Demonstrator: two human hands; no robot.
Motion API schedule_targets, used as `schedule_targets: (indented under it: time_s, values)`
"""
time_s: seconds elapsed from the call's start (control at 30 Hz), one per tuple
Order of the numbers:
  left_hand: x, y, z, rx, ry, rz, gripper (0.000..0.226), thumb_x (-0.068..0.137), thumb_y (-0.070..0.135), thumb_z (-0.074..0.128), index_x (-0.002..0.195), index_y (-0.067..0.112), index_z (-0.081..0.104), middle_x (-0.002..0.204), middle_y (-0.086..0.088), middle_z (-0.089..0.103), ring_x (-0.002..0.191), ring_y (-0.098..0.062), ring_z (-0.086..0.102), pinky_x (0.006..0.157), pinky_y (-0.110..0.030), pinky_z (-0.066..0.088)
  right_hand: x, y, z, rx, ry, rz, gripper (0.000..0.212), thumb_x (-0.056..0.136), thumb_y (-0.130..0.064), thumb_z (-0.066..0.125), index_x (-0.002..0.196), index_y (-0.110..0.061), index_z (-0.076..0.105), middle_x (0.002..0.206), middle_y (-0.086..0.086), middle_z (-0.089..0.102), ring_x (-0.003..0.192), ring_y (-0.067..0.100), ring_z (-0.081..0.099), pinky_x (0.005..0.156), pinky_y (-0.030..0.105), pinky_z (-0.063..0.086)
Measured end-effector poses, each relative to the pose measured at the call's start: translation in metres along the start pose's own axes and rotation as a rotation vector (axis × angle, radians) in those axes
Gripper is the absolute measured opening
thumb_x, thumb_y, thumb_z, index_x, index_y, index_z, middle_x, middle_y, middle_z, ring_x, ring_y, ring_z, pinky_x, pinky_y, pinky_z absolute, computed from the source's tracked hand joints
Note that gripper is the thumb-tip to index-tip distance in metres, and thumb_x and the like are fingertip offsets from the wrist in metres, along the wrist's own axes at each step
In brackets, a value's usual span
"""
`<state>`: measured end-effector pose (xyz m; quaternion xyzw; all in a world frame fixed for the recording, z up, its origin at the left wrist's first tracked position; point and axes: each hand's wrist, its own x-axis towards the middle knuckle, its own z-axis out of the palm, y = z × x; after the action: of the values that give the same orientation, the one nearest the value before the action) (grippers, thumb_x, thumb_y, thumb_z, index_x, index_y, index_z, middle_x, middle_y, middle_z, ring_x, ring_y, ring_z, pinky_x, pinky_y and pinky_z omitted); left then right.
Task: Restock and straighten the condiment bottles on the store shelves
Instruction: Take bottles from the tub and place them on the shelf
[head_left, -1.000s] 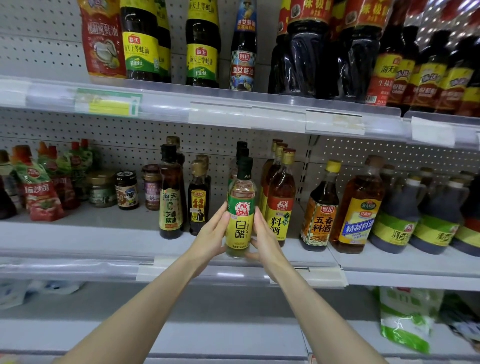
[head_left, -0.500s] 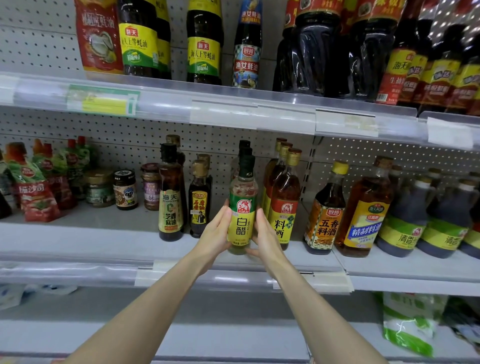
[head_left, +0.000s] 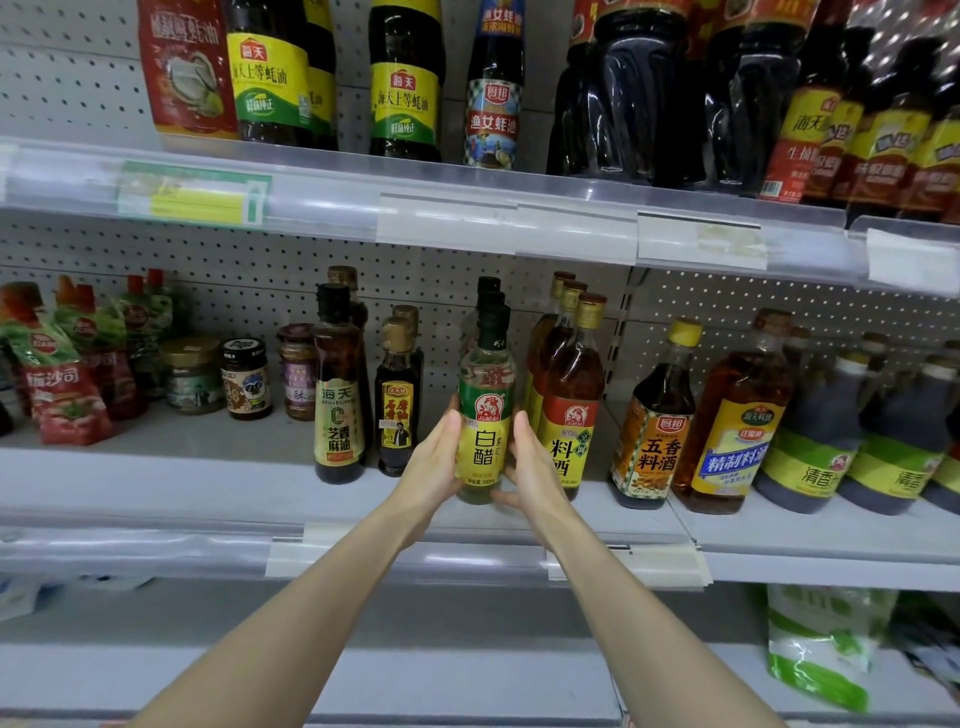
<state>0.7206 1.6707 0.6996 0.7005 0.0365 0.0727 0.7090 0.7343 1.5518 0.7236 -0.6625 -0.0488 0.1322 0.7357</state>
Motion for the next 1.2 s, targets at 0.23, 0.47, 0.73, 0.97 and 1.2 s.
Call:
schedule_targets:
  time_s: [0.23,0.47,0.73,0.97,1.2]
  values:
    - [0.002,0.001,0.001,-0.021,-0.005,0.009,0.028,0.099,0.054,0.026,0.124,0.056,0.038,0.118,0.014,0.058,0.112,-0.006,0.052,0.097,-0.034,0.043,0.002,0.003,0.000,-0.037,0.006,-0.027,0.023,0.103,-0.047,0.027,0.114,-0.036,0.044,0.104,-0.007,0.053,0.083,0.002,0.053,0.079,0.031,0.047]
    - [0.005,0.000,0.001,-0.032,-0.007,0.002,0.042,0.100,0.053,0.025,0.138,0.044,0.038,0.125,0.007,0.057,0.115,-0.010,0.051,0.102,-0.037,0.040,0.003,0.002,0.001,-0.053,0.020,-0.033,0.022,0.103,-0.047,0.027,0.114,-0.037,0.043,0.107,-0.006,0.053,0.095,0.010,0.052,0.084,0.034,0.046]
    - [0.007,0.000,0.001,-0.026,-0.002,-0.005,0.043,0.100,0.053,0.025,0.137,0.039,0.041,0.122,0.006,0.057,0.114,-0.011,0.052,0.101,-0.035,0.040,0.007,0.002,0.001,-0.039,0.036,-0.011,0.022,0.103,-0.046,0.028,0.114,-0.034,0.043,0.111,-0.003,0.051,0.118,0.020,0.052,0.092,0.039,0.044]
    - [0.007,-0.002,0.000,0.014,0.009,0.013,0.048,0.097,0.059,0.025,0.138,0.042,0.042,0.131,0.003,0.059,0.122,-0.014,0.053,0.109,-0.046,0.039,0.009,0.005,-0.001,-0.042,0.006,-0.033,0.022,0.103,-0.046,0.027,0.110,-0.036,0.045,0.095,-0.013,0.055,0.083,0.001,0.055,0.084,0.033,0.046]
    - [0.005,0.000,0.000,0.013,-0.001,0.011,0.048,0.098,0.058,0.025,0.140,0.041,0.040,0.131,0.003,0.059,0.121,-0.013,0.053,0.108,-0.043,0.040,0.011,0.007,-0.002,-0.033,-0.001,-0.042,0.022,0.104,-0.044,0.027,0.113,-0.033,0.044,0.092,-0.013,0.054,0.080,0.000,0.054,0.084,0.032,0.045]
